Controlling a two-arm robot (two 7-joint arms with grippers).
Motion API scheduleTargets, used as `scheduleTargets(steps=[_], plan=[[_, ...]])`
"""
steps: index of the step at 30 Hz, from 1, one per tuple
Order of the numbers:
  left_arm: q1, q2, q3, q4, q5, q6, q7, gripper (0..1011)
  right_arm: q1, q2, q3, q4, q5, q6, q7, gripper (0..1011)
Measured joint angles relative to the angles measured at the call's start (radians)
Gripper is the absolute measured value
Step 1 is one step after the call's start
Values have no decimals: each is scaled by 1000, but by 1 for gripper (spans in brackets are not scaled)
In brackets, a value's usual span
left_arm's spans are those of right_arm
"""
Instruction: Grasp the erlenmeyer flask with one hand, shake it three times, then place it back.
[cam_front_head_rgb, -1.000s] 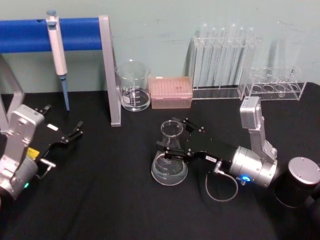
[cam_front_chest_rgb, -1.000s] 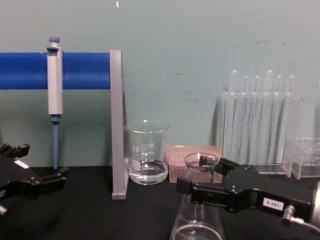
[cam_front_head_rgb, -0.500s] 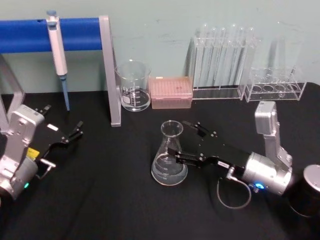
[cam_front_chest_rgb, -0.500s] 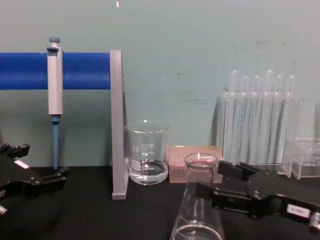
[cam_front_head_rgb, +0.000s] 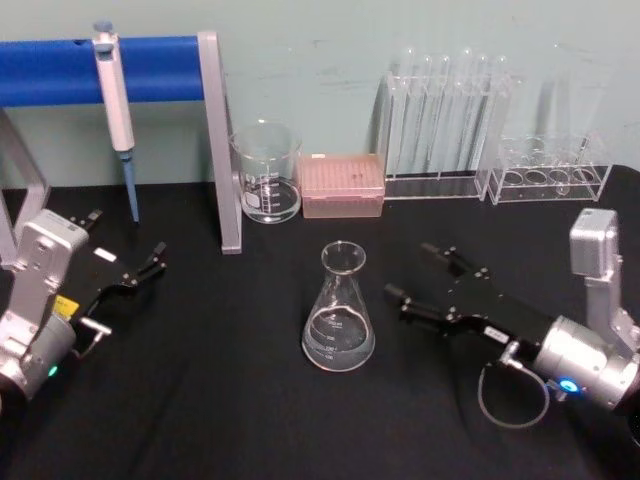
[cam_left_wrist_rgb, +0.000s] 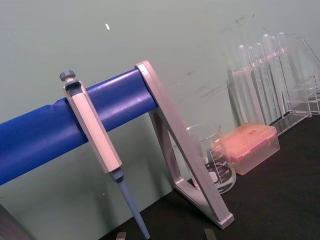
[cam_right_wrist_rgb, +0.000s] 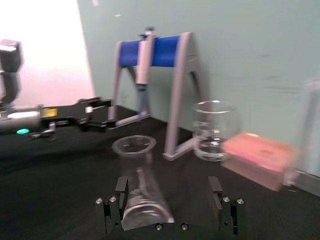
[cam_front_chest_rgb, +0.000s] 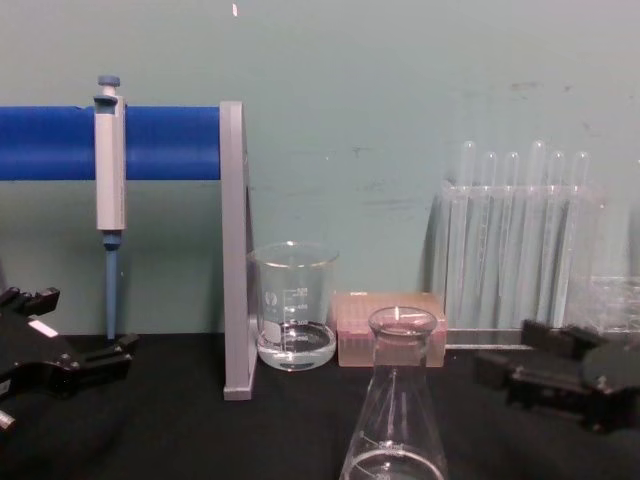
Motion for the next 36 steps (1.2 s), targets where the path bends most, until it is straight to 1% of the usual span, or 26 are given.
scheduleTargets(steps=[2, 3, 7, 8, 9, 13, 19, 23, 29, 30, 36], plan=[[0, 0, 0, 0, 0, 0, 0, 1001, -11, 2, 15, -10, 0, -1, -22, 1000], [0, 0, 0, 0, 0, 0, 0, 1001, -20, 3, 28, -17, -1, -3, -42, 1000], [0, 0, 0, 0, 0, 0, 0, 1001, -26, -2, 53, -15, -12, -8, -77, 1000], [0, 0, 0, 0, 0, 0, 0, 1001, -23, -7, 60, -5, -19, -10, -87, 1000], [0, 0, 0, 0, 0, 0, 0, 1001, -23, -7, 60, -5, -19, -10, -87, 1000], [0, 0, 0, 0, 0, 0, 0, 1001, 5, -33, 73, 43, -37, -15, -107, 1000], [0, 0, 0, 0, 0, 0, 0, 1001, 53, -67, 77, 114, -63, -22, -118, 1000], [0, 0, 0, 0, 0, 0, 0, 1001, 102, -96, 77, 184, -84, -28, -116, 1000], [0, 0, 0, 0, 0, 0, 0, 1001, 153, -128, 73, 264, -107, -31, -106, 1000], [0, 0, 0, 0, 0, 0, 0, 1001, 165, -138, 72, 286, -113, -31, -105, 1000], [0, 0, 0, 0, 0, 0, 0, 1001, 191, -166, 71, 336, -133, -31, -106, 1000]])
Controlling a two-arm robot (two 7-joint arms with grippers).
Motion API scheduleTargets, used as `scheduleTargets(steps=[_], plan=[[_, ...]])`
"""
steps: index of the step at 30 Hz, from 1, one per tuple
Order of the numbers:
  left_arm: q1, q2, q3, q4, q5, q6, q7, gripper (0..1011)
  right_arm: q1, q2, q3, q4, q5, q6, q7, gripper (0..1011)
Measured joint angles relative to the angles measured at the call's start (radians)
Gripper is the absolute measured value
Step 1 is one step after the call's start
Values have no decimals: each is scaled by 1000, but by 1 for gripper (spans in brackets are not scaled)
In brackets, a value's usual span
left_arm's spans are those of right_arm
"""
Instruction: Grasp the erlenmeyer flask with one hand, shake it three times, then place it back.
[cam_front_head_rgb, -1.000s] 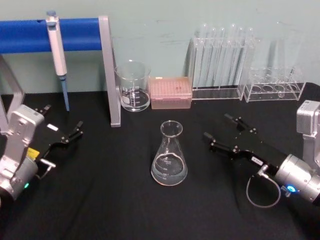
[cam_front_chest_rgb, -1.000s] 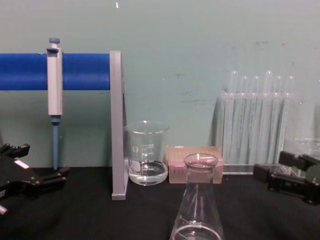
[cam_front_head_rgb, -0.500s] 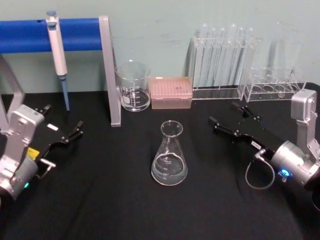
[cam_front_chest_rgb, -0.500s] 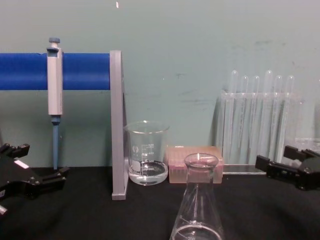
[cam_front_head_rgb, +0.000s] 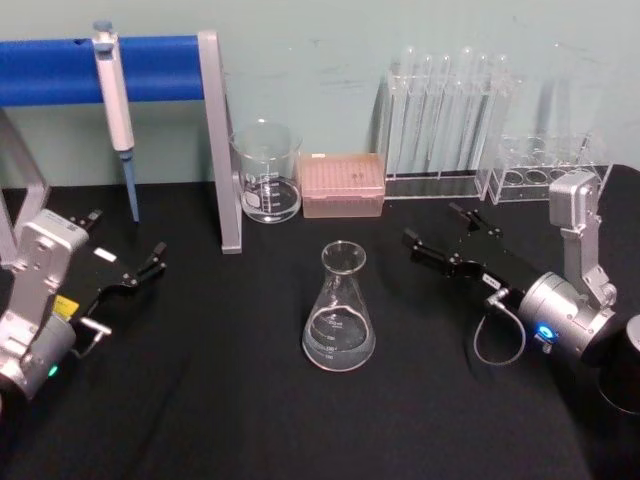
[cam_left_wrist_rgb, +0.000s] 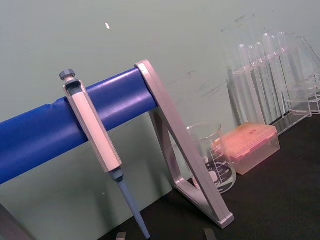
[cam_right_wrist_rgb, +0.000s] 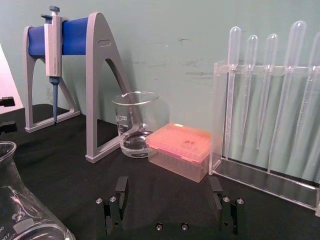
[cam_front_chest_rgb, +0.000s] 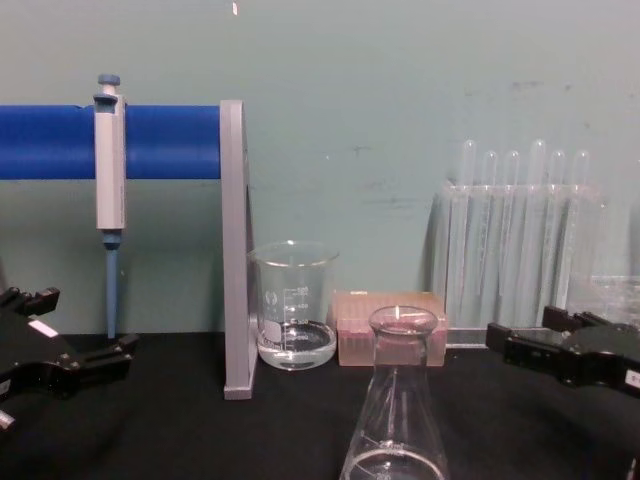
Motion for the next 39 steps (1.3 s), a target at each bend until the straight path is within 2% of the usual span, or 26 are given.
scheduleTargets(steps=[5, 39], plan=[[0, 0, 0, 0, 0, 0, 0, 1001, 6, -10, 3, 7, -8, 1, 4, 1000], [0, 0, 0, 0, 0, 0, 0, 1001, 5, -7, 2, 5, -7, 2, 2, 1000]])
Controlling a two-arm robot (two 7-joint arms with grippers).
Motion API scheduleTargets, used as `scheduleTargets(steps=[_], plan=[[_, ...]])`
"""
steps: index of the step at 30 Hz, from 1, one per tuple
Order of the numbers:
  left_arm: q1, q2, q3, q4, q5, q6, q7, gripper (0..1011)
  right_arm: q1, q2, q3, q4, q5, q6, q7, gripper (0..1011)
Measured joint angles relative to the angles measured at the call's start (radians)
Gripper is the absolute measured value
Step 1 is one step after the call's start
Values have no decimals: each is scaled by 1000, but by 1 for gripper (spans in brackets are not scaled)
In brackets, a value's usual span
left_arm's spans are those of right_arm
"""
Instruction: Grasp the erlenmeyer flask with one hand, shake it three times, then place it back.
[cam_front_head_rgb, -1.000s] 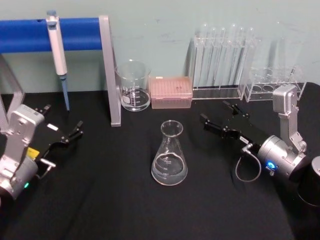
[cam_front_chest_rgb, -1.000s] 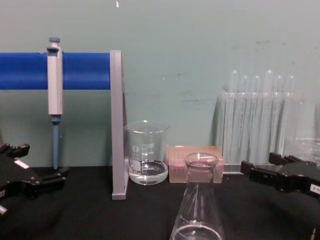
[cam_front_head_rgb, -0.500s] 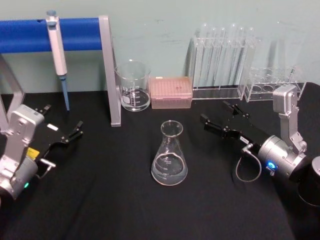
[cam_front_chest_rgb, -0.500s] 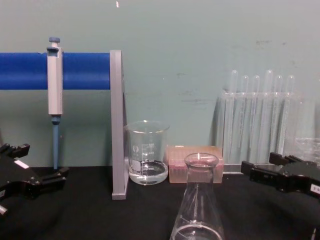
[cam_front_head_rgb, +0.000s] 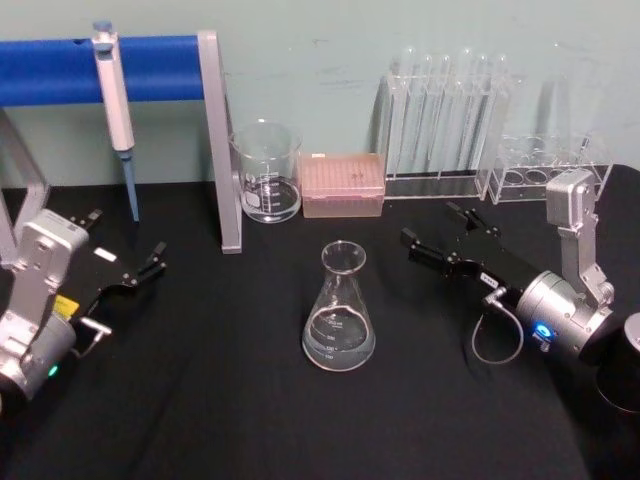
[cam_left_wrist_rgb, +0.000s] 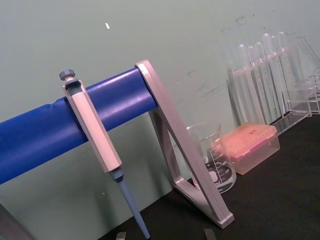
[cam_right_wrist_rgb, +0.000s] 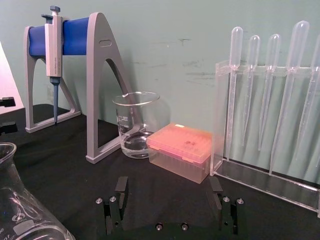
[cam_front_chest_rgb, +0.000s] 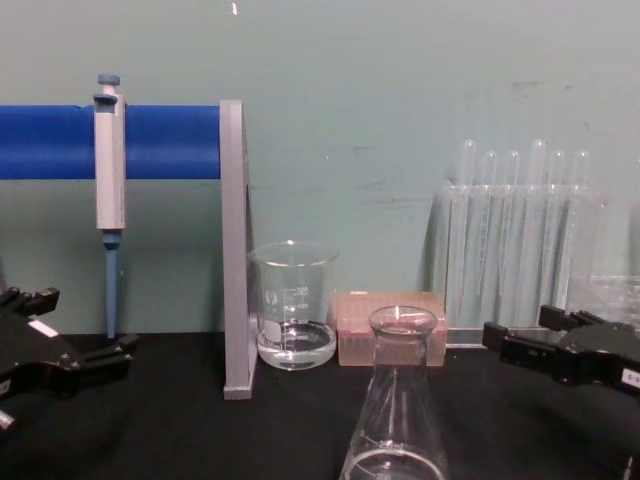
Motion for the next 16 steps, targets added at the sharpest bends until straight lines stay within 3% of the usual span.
scheduleTargets(steps=[16], plan=[[0, 0, 0, 0, 0, 0, 0, 1001, 0, 0, 0, 0, 1, 0, 0, 1000]])
